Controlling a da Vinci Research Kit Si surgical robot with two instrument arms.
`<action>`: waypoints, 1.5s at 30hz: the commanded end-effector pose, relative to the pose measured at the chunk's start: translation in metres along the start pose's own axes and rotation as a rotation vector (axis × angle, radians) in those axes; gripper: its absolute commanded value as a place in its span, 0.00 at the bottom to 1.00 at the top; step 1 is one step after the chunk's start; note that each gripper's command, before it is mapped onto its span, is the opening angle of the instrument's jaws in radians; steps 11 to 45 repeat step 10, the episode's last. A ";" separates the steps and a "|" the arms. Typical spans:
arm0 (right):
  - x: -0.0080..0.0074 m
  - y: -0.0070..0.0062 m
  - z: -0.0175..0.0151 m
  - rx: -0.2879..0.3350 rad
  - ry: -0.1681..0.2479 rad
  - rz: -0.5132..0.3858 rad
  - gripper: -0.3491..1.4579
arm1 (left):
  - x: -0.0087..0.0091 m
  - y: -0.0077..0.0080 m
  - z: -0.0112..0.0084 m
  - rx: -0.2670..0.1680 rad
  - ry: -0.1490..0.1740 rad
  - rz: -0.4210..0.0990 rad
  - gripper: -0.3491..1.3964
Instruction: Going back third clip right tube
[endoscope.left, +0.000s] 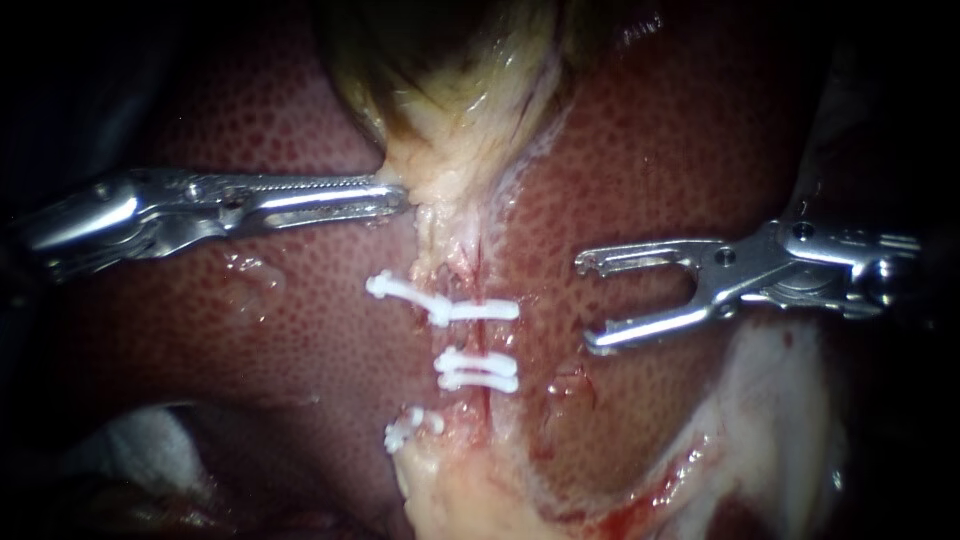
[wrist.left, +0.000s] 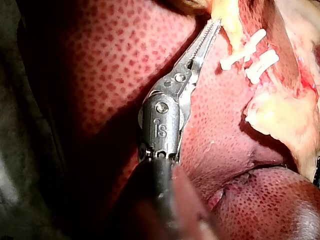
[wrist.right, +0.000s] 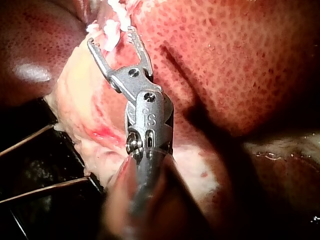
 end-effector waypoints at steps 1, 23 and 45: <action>0.0000 0.0000 0.0000 0.000 0.000 0.000 0.47 | 0.0000 0.0000 0.0001 0.000 0.000 0.000 0.00; 0.0000 0.0000 0.0000 0.000 0.000 0.000 0.47 | 0.0001 0.0002 0.0001 -0.001 0.000 0.000 0.00; 0.0000 0.0000 0.0000 0.000 0.000 0.000 0.47 | 0.0001 0.0002 0.0001 -0.001 0.000 0.000 0.00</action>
